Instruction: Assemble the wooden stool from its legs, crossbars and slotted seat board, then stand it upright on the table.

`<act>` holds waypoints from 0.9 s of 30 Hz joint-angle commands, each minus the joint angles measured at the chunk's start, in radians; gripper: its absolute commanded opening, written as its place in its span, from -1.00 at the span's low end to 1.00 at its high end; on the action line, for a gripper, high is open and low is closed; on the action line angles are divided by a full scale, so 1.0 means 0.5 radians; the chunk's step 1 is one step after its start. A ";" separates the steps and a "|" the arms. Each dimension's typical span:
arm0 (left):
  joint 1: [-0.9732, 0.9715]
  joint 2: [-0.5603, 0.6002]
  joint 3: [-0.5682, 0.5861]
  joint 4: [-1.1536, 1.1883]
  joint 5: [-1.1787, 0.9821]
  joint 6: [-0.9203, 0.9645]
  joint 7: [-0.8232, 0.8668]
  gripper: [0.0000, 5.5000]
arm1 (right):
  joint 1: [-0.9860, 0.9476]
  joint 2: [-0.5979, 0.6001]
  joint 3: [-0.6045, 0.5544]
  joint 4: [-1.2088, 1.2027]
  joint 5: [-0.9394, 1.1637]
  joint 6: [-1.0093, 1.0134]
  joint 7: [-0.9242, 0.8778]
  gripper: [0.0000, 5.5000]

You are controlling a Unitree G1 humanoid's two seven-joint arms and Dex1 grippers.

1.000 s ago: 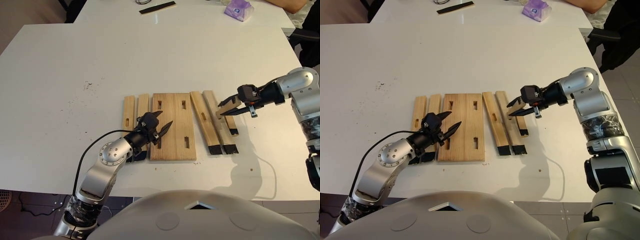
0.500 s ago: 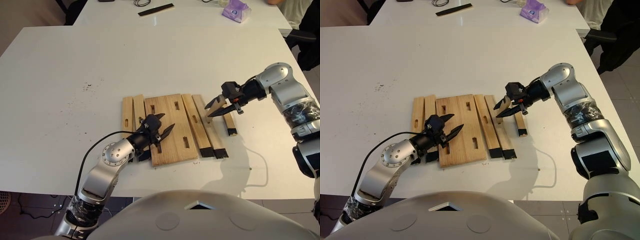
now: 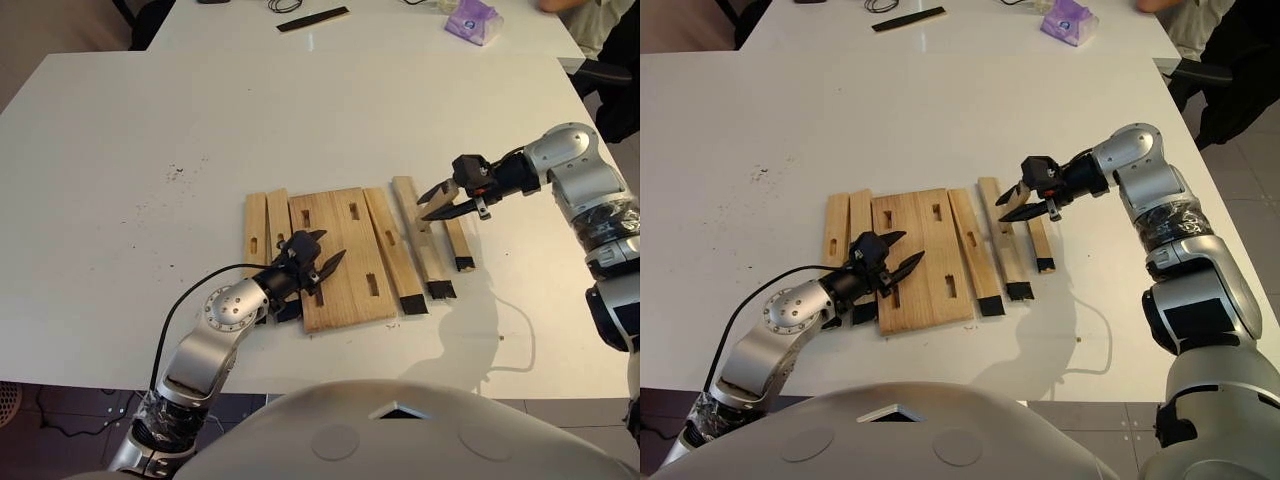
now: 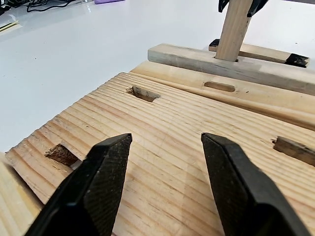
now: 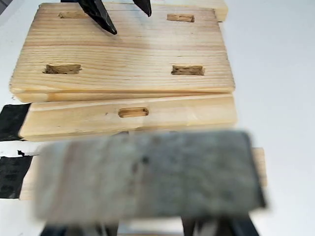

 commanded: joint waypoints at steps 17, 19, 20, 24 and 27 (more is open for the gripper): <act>-0.032 -0.028 0.014 0.097 0.047 -0.068 0.021 -0.04 | 0.118 0.063 -0.980 -1.061 0.995 1.478 -0.151 -0.09; -0.030 -0.036 0.015 0.090 0.042 -0.069 0.022 -0.04 | 0.065 0.081 -1.124 -1.209 1.219 1.672 -0.252 -0.09; -0.029 -0.040 0.015 0.088 0.043 -0.069 0.023 -0.04 | 0.040 0.110 -1.166 -1.256 1.283 1.729 -0.328 -0.09; -0.032 -0.048 0.014 0.095 0.048 -0.072 0.019 -0.04 | -0.022 0.301 -1.171 -1.414 1.294 1.739 -0.690 -0.09; -0.045 -0.050 0.010 0.101 0.051 -0.071 0.010 -0.04 | -0.025 0.384 -1.148 -1.473 1.257 1.703 -0.834 -0.02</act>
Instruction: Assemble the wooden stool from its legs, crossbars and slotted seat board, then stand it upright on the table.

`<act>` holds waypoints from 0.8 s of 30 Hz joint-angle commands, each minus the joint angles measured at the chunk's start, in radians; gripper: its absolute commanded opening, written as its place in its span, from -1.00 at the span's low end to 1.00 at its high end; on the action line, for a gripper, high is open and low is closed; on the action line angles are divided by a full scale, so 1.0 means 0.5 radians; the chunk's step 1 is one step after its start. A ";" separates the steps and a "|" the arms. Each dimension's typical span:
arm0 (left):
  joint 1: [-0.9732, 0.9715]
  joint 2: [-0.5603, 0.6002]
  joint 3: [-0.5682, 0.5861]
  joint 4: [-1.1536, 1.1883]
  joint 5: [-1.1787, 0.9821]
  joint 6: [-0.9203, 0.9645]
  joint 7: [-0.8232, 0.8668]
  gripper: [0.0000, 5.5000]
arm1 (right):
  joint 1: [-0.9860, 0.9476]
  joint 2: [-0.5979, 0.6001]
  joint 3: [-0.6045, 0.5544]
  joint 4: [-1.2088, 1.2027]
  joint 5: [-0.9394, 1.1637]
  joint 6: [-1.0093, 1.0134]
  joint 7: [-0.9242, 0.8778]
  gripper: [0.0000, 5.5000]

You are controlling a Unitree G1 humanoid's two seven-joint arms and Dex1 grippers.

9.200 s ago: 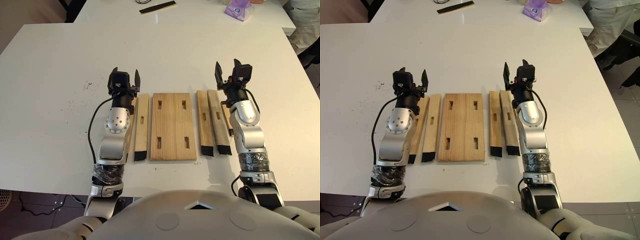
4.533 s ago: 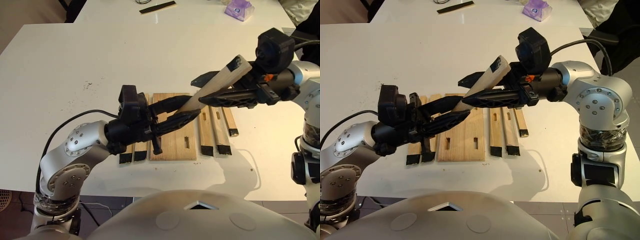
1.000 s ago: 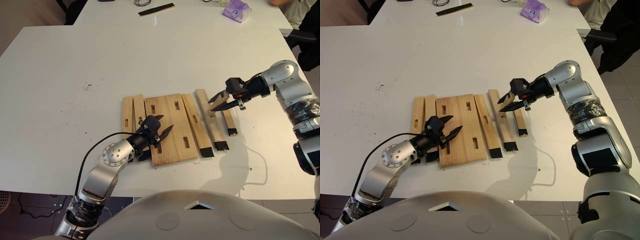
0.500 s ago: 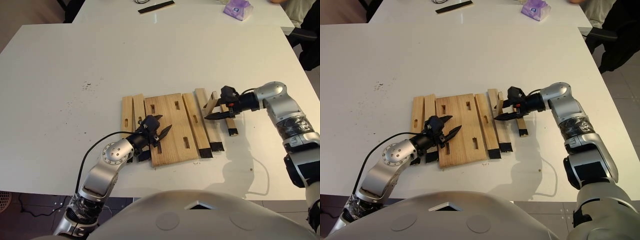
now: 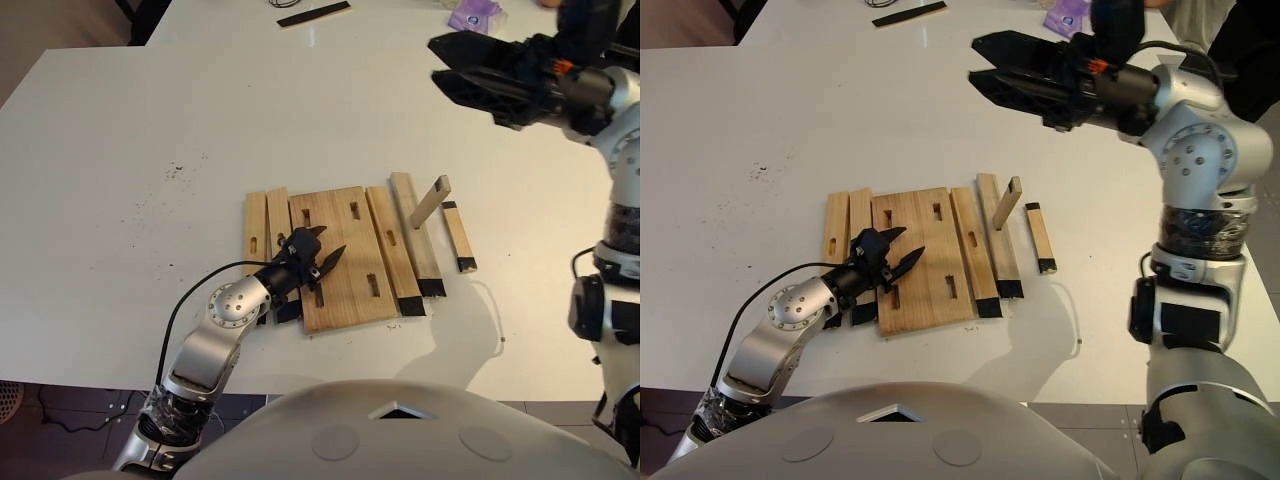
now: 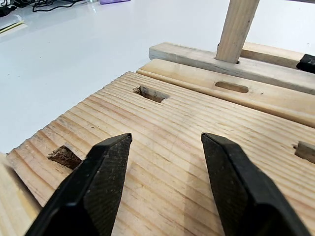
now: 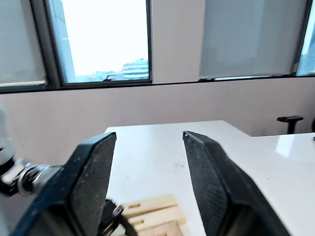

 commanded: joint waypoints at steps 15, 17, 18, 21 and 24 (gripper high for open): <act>-0.020 0.007 0.012 0.021 0.029 0.003 -0.019 -0.04 | 0.335 0.072 0.370 0.272 -0.489 -0.340 0.031 0.25; -0.030 0.013 0.009 0.026 0.026 0.004 -0.032 -0.04 | 0.515 0.135 0.494 0.322 -0.615 -0.448 0.012 0.25; -0.030 0.014 0.005 0.024 0.027 0.006 -0.035 -0.04 | 0.580 0.164 0.534 0.324 -0.655 -0.491 0.007 0.25; -0.031 0.028 0.014 0.027 0.019 0.003 -0.057 -0.04 | 0.602 0.223 0.509 0.292 -0.635 -0.521 -0.060 0.25; -0.022 0.022 0.031 0.023 0.021 0.004 -0.052 -0.04 | 0.415 0.267 0.293 0.172 -0.410 -0.382 -0.215 0.25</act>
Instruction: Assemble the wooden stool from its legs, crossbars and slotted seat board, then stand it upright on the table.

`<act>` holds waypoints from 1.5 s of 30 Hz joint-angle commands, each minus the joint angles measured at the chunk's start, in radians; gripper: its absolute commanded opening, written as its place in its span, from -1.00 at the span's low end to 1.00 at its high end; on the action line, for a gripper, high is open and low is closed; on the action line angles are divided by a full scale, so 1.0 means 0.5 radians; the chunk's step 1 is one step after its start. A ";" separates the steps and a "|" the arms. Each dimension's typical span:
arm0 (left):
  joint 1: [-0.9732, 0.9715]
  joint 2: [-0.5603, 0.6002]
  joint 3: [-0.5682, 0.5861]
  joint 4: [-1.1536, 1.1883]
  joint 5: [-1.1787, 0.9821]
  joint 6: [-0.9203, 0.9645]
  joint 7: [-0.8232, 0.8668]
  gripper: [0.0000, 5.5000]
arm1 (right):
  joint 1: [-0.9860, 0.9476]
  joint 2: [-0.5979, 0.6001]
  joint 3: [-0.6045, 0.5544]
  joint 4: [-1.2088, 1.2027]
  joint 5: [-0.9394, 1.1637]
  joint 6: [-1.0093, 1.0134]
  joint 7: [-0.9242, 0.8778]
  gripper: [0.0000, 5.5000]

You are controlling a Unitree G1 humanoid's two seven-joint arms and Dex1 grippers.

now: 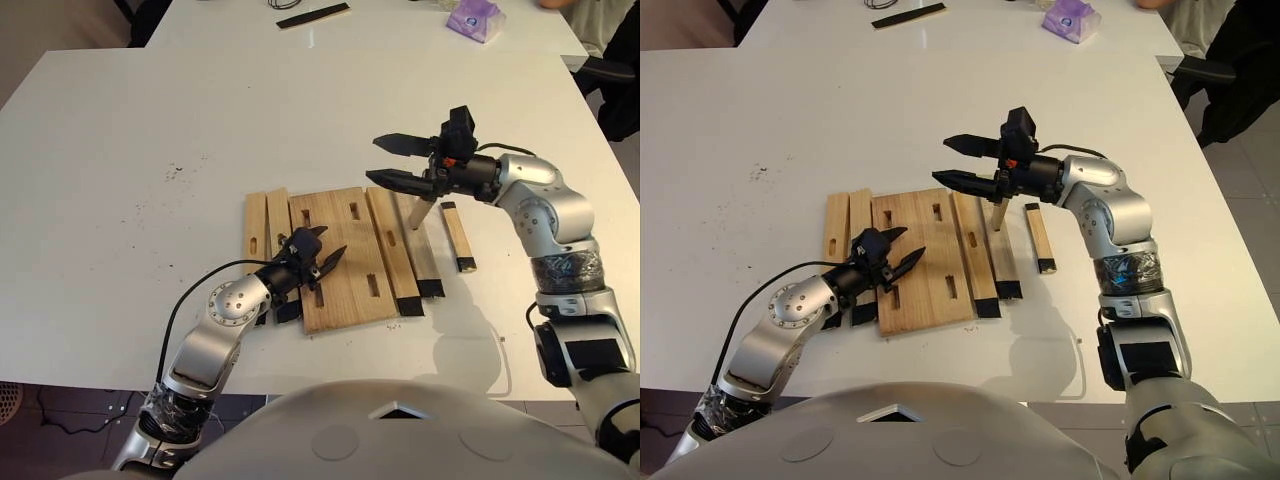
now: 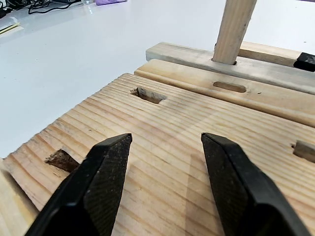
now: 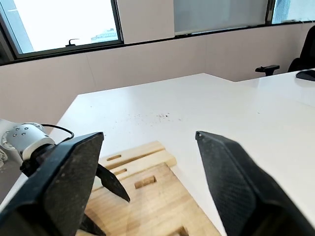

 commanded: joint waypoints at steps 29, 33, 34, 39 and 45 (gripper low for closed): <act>0.262 -0.116 0.160 -0.056 0.154 -0.038 0.311 -0.04 | 1.206 -0.713 -0.265 -1.360 -0.231 0.998 -0.821 0.25; 0.258 -0.136 0.181 -0.057 0.169 -0.048 0.350 -0.04 | 1.249 -0.594 -0.210 -1.470 -0.267 1.170 -1.074 0.25; 0.249 -0.139 0.179 -0.054 0.174 -0.049 0.353 -0.04 | 1.235 -0.548 -0.203 -1.452 -0.265 1.221 -1.129 0.25; 0.196 -0.148 0.181 -0.019 0.197 -0.052 0.355 -0.04 | 1.153 -0.399 -0.150 -1.456 -0.234 1.361 -1.255 0.25; 0.173 -0.144 0.162 -0.010 0.215 -0.050 0.340 -0.04 | 1.111 -0.341 -0.059 -1.412 -0.299 1.326 -1.347 0.25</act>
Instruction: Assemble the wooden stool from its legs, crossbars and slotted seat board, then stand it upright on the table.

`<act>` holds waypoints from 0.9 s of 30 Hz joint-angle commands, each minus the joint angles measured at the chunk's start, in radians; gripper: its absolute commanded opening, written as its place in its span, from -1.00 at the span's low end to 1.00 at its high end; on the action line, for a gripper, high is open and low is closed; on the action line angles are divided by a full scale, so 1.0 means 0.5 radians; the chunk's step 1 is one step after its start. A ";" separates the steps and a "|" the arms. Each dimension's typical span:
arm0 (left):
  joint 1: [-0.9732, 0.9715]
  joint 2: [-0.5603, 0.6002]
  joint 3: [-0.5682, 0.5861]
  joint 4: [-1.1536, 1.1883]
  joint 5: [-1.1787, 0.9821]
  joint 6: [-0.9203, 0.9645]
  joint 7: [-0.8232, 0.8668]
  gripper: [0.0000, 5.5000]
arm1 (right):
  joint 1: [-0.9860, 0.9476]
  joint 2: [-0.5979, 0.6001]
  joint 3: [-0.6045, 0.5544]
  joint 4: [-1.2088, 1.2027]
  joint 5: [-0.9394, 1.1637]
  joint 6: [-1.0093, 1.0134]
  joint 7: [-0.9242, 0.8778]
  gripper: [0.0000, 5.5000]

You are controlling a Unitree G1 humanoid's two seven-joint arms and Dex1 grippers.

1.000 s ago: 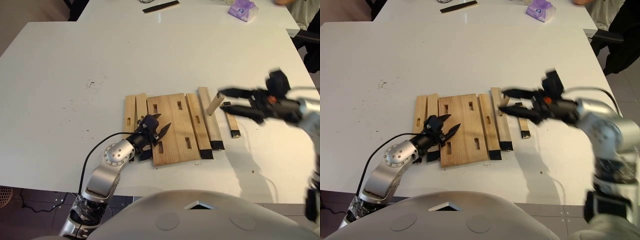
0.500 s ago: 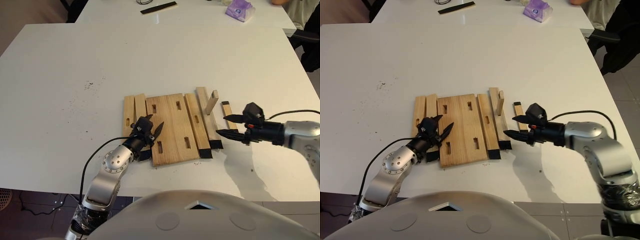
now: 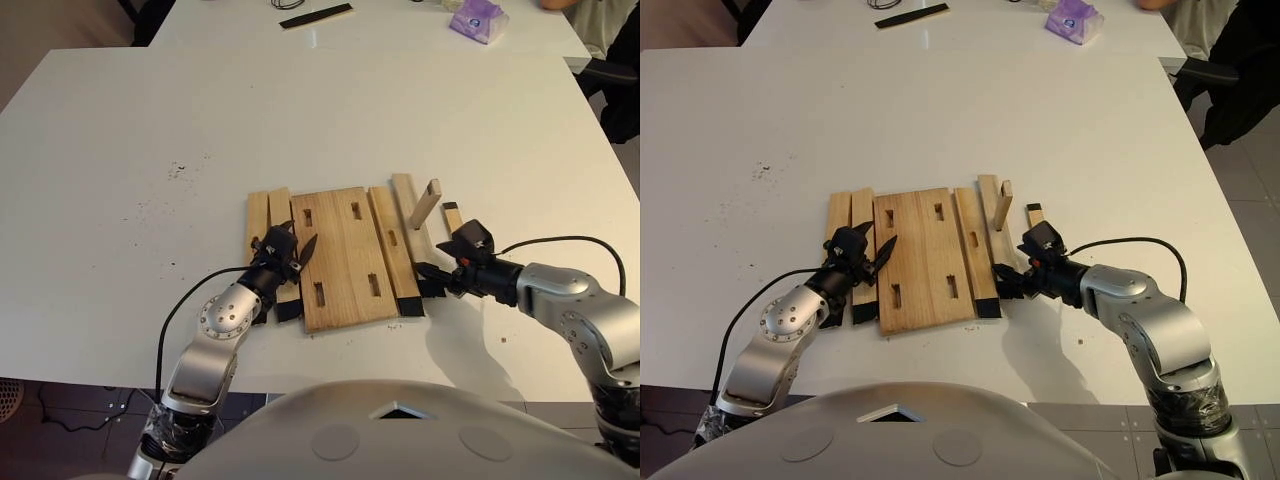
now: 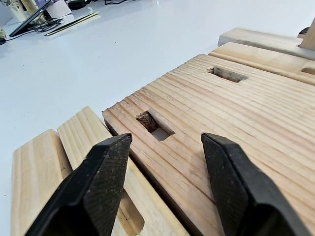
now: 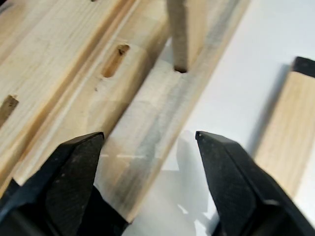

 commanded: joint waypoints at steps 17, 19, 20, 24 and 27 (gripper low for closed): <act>-0.001 0.000 -0.025 0.026 0.083 0.001 -0.012 -0.04 | 0.054 -0.024 0.183 0.364 -0.340 -0.475 -0.048 0.06; -0.004 -0.004 -0.018 0.026 0.090 0.002 -0.010 -0.04 | 0.038 -0.019 0.175 0.386 -0.338 -0.495 -0.045 -0.07; -0.004 -0.006 -0.014 0.025 0.091 0.002 -0.009 -0.04 | 0.029 -0.015 0.171 0.392 -0.336 -0.500 -0.047 -0.13; -0.015 -0.016 0.001 0.020 0.086 0.000 -0.004 -0.04 | -0.024 0.011 0.156 0.389 -0.321 -0.481 -0.056 -0.24; -0.037 -0.040 0.043 -0.008 0.063 0.011 0.016 -0.04 | -0.128 0.098 0.062 0.371 -0.241 -0.468 -0.072 -0.24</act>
